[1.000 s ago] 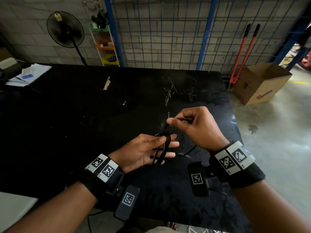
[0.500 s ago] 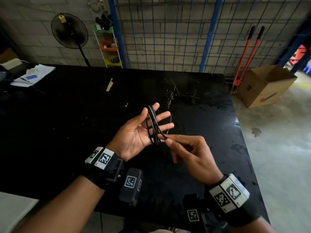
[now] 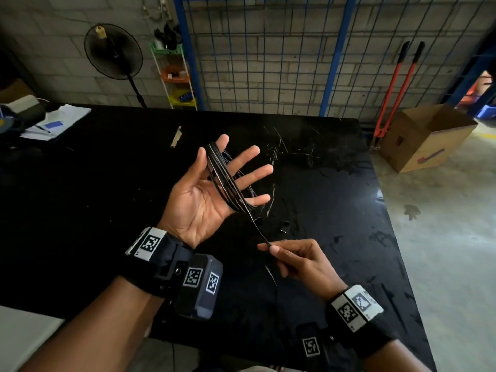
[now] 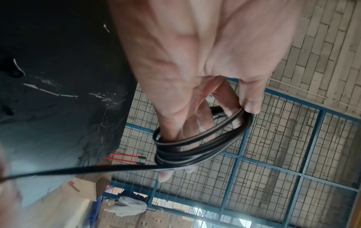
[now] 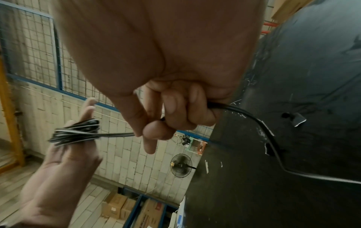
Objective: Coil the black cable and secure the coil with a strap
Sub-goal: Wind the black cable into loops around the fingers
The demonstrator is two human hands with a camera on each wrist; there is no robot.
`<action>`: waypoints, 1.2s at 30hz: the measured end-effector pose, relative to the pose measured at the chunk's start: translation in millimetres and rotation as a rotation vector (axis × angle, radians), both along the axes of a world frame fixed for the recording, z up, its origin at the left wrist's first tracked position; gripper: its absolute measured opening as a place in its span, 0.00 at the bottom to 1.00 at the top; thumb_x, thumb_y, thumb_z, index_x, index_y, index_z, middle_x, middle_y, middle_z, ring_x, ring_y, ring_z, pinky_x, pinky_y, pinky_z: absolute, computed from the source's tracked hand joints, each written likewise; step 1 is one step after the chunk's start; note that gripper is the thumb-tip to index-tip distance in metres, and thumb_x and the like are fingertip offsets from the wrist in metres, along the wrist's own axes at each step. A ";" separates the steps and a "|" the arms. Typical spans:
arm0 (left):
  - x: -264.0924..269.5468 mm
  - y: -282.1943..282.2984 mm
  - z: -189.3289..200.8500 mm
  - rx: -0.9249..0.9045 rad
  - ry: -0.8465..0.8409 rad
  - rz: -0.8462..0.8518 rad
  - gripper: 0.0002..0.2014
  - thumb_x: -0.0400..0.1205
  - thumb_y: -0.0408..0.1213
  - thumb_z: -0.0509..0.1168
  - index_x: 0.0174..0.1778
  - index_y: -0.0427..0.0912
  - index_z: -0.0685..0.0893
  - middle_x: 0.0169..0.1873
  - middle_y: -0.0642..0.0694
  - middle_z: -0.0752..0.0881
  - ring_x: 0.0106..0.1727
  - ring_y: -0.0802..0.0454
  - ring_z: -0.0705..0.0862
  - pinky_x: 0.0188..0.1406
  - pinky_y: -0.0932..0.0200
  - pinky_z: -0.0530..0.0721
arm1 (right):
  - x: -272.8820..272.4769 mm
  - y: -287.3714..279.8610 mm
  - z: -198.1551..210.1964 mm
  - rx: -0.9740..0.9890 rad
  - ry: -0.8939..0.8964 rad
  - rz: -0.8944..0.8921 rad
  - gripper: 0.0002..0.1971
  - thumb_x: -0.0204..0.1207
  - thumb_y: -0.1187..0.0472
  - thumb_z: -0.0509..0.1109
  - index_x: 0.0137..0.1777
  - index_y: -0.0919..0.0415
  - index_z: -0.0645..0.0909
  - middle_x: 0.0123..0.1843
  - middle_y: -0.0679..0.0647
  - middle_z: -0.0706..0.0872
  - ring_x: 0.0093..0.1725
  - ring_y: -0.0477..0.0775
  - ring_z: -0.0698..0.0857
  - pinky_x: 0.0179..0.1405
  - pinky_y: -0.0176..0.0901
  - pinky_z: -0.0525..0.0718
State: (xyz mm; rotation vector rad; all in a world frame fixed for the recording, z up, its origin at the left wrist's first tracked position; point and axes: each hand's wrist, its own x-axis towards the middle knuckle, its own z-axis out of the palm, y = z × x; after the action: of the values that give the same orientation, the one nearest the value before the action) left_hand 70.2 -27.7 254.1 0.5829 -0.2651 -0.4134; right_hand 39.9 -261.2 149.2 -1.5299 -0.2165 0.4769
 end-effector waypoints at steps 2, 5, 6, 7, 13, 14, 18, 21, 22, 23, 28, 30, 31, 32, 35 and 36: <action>-4.3 -2.0 1.6 -0.015 -0.007 -0.077 0.21 0.90 0.49 0.57 0.77 0.47 0.80 0.86 0.30 0.63 0.86 0.21 0.60 0.77 0.13 0.59 | 6.4 -3.4 -4.1 -0.064 -0.041 -0.019 0.12 0.86 0.58 0.70 0.55 0.60 0.95 0.22 0.49 0.77 0.23 0.44 0.72 0.26 0.32 0.68; -14.1 -7.2 1.5 0.019 0.005 -0.187 0.21 0.91 0.48 0.59 0.78 0.45 0.79 0.87 0.29 0.60 0.86 0.20 0.56 0.78 0.13 0.54 | 19.8 -9.0 -0.4 -0.142 -0.095 -0.077 0.13 0.84 0.53 0.72 0.46 0.60 0.94 0.22 0.48 0.78 0.20 0.40 0.72 0.24 0.31 0.69; -18.2 -9.5 0.3 0.033 0.014 -0.223 0.21 0.91 0.47 0.59 0.78 0.44 0.79 0.87 0.29 0.59 0.86 0.20 0.56 0.78 0.14 0.54 | 25.2 -11.0 2.7 -0.155 -0.105 -0.093 0.14 0.82 0.50 0.74 0.43 0.59 0.93 0.22 0.48 0.79 0.20 0.40 0.72 0.24 0.32 0.69; -22.8 -11.9 -1.4 0.056 0.024 -0.254 0.21 0.91 0.47 0.59 0.78 0.43 0.79 0.87 0.29 0.60 0.85 0.19 0.56 0.78 0.14 0.54 | 30.6 -12.7 6.4 -0.167 -0.124 -0.103 0.14 0.80 0.47 0.75 0.40 0.57 0.92 0.23 0.47 0.80 0.21 0.41 0.73 0.24 0.34 0.70; -42.9 -15.9 -13.4 0.397 0.018 -0.290 0.22 0.87 0.48 0.66 0.75 0.42 0.84 0.83 0.28 0.72 0.81 0.17 0.70 0.79 0.13 0.60 | 53.6 -19.5 42.3 -0.348 -0.397 -0.207 0.17 0.74 0.41 0.79 0.32 0.51 0.87 0.28 0.52 0.89 0.28 0.41 0.82 0.33 0.36 0.80; -44.4 -15.5 -15.3 0.458 0.005 -0.283 0.23 0.86 0.49 0.68 0.75 0.42 0.84 0.82 0.29 0.74 0.80 0.19 0.73 0.79 0.14 0.61 | 55.1 -19.6 51.2 -0.367 -0.447 -0.218 0.16 0.75 0.44 0.81 0.32 0.52 0.86 0.27 0.52 0.88 0.26 0.40 0.80 0.31 0.34 0.79; -50.6 -17.8 -24.9 0.626 0.016 -0.257 0.29 0.84 0.51 0.70 0.78 0.38 0.81 0.80 0.34 0.79 0.79 0.28 0.79 0.80 0.16 0.62 | 55.9 -19.3 84.1 -0.412 -0.601 -0.212 0.15 0.73 0.48 0.83 0.32 0.55 0.86 0.25 0.51 0.84 0.24 0.39 0.76 0.28 0.30 0.76; -52.1 -19.7 -30.9 0.687 0.064 -0.227 0.30 0.82 0.53 0.71 0.78 0.40 0.81 0.79 0.38 0.81 0.78 0.32 0.81 0.82 0.21 0.66 | 46.2 -14.0 102.2 -0.411 -0.639 -0.157 0.15 0.74 0.49 0.82 0.33 0.56 0.87 0.20 0.44 0.77 0.21 0.41 0.73 0.27 0.27 0.73; -51.9 -19.9 -32.7 0.705 0.069 -0.211 0.30 0.82 0.53 0.70 0.77 0.41 0.82 0.79 0.39 0.82 0.78 0.33 0.81 0.82 0.22 0.67 | 40.8 -10.6 106.4 -0.409 -0.649 -0.138 0.15 0.74 0.49 0.82 0.33 0.56 0.87 0.20 0.43 0.76 0.21 0.41 0.72 0.27 0.27 0.73; -51.5 -20.4 -34.0 0.729 0.067 -0.194 0.29 0.82 0.53 0.69 0.77 0.41 0.82 0.78 0.40 0.83 0.78 0.35 0.82 0.81 0.23 0.69 | 35.3 -6.9 109.3 -0.401 -0.657 -0.130 0.15 0.75 0.50 0.82 0.32 0.56 0.86 0.19 0.43 0.75 0.21 0.41 0.72 0.27 0.27 0.72; -48.8 -20.8 -39.7 0.738 0.089 -0.078 0.24 0.87 0.47 0.60 0.77 0.40 0.82 0.76 0.41 0.85 0.77 0.36 0.83 0.80 0.23 0.70 | 13.5 1.5 115.6 -0.356 -0.659 -0.165 0.14 0.80 0.51 0.78 0.34 0.55 0.90 0.22 0.41 0.82 0.22 0.39 0.77 0.27 0.25 0.71; -45.5 -17.3 -41.1 0.723 0.112 -0.012 0.23 0.90 0.45 0.57 0.77 0.37 0.82 0.76 0.39 0.85 0.76 0.34 0.84 0.79 0.21 0.70 | 4.9 3.5 114.9 -0.356 -0.676 -0.156 0.13 0.82 0.53 0.76 0.36 0.54 0.91 0.23 0.39 0.83 0.23 0.38 0.78 0.28 0.25 0.71; -43.5 -16.0 -41.2 0.717 0.113 0.007 0.22 0.91 0.44 0.56 0.76 0.36 0.82 0.76 0.39 0.85 0.76 0.34 0.84 0.79 0.21 0.70 | 0.4 4.2 114.3 -0.350 -0.680 -0.158 0.13 0.82 0.54 0.76 0.36 0.54 0.91 0.23 0.38 0.82 0.23 0.38 0.77 0.29 0.24 0.70; -41.5 -15.3 -40.6 0.708 0.111 0.024 0.22 0.91 0.43 0.56 0.75 0.36 0.83 0.76 0.40 0.85 0.76 0.34 0.84 0.79 0.21 0.70 | -3.6 4.8 113.4 -0.339 -0.683 -0.160 0.12 0.83 0.55 0.76 0.37 0.54 0.91 0.23 0.38 0.81 0.23 0.39 0.76 0.28 0.24 0.69; -36.5 -15.2 -37.9 0.684 0.101 0.082 0.19 0.88 0.45 0.59 0.70 0.44 0.88 0.72 0.48 0.88 0.73 0.39 0.87 0.79 0.21 0.70 | -13.7 5.5 106.0 -0.289 -0.697 -0.139 0.10 0.84 0.58 0.75 0.40 0.53 0.91 0.25 0.41 0.82 0.24 0.39 0.75 0.29 0.29 0.71; -34.7 -15.2 -37.7 0.681 0.100 0.103 0.20 0.88 0.46 0.59 0.71 0.46 0.87 0.73 0.46 0.88 0.74 0.40 0.86 0.80 0.22 0.69 | -17.2 6.4 103.1 -0.275 -0.697 -0.124 0.09 0.84 0.58 0.74 0.43 0.52 0.92 0.26 0.44 0.84 0.25 0.39 0.75 0.28 0.35 0.74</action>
State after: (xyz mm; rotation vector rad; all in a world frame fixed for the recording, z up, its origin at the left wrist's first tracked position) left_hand 35.5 -43.0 216.4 1.2334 0.0117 -0.4300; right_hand 22.7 -254.9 252.3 -1.9259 -0.6085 -0.1517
